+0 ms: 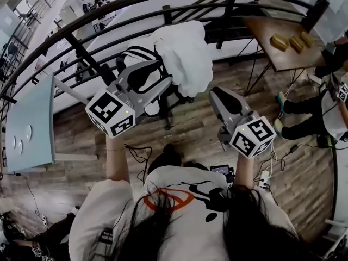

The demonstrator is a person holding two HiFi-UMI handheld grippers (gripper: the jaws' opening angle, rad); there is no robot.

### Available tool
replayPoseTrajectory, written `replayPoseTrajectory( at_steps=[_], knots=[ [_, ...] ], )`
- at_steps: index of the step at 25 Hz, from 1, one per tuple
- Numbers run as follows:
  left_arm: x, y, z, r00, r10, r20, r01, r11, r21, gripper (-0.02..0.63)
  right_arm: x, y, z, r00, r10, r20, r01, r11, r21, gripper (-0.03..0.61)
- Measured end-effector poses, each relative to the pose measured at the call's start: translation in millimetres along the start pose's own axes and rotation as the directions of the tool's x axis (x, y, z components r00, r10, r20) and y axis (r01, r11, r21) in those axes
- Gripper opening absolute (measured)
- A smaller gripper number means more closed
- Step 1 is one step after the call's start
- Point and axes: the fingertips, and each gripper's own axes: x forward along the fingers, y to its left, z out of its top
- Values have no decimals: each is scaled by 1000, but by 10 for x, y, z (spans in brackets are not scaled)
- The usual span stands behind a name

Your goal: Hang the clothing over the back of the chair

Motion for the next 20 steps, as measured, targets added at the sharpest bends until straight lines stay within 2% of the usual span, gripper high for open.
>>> replayPoseTrajectory(
  at_steps=[5,12,17,20],
  knots=[
    [-91,-466,-286,999,47,-17,-48,995,-88,287,-182,172,-218,999,47,-24,-46,998,38,24],
    [-253,-893,-628,993,105,-61,-115,975,-191,287,-343,432,-531,993,93,-70,-88,994,64,21],
    [-366,-1072,-799,988,124,-96,-142,967,-209,264,-373,557,-647,990,110,-84,-103,992,78,21],
    [-477,-1124,-892,983,146,-114,-168,963,-211,225,-344,674,-722,988,123,-95,-116,990,78,21]
  ],
)
